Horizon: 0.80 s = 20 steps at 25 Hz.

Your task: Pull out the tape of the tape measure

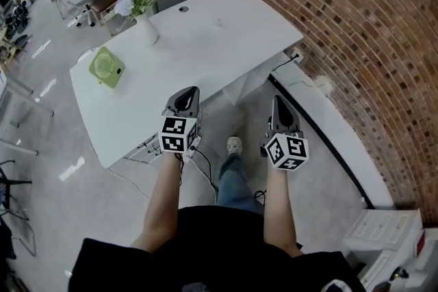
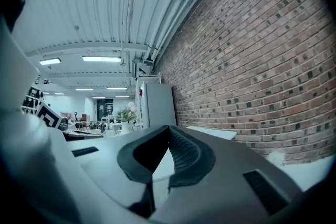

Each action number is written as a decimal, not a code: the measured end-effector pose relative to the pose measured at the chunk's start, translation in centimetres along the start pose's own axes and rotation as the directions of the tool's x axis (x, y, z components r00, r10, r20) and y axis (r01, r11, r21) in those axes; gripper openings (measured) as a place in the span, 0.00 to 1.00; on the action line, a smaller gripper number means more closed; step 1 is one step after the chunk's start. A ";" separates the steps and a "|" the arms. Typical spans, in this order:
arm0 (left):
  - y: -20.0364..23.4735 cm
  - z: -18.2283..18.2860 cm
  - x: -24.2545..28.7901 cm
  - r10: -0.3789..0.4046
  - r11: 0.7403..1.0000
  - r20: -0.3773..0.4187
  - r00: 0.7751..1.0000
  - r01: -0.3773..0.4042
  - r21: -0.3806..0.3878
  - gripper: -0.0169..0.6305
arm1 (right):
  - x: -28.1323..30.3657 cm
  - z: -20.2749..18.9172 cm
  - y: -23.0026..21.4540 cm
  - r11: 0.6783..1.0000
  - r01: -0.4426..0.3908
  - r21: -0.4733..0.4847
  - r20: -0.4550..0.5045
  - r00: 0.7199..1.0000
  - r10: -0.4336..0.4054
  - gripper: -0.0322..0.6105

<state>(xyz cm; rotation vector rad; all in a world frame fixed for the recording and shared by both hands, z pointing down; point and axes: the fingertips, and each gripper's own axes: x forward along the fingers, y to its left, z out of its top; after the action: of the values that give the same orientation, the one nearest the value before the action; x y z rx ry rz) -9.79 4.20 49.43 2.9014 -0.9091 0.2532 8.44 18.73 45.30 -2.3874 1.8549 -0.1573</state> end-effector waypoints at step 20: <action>9.8 5.1 24.2 0.291 0.956 -0.073 0.954 -0.292 -0.005 0.06 | 33.7 0.8 -9.8 0.931 -0.365 -0.003 -0.164 0.918 0.360 0.05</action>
<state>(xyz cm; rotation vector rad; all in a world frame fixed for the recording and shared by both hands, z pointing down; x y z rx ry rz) 4.83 -18.00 49.20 2.7143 -1.3196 0.3663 26.21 -11.48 46.45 -2.0521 2.3523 -0.2937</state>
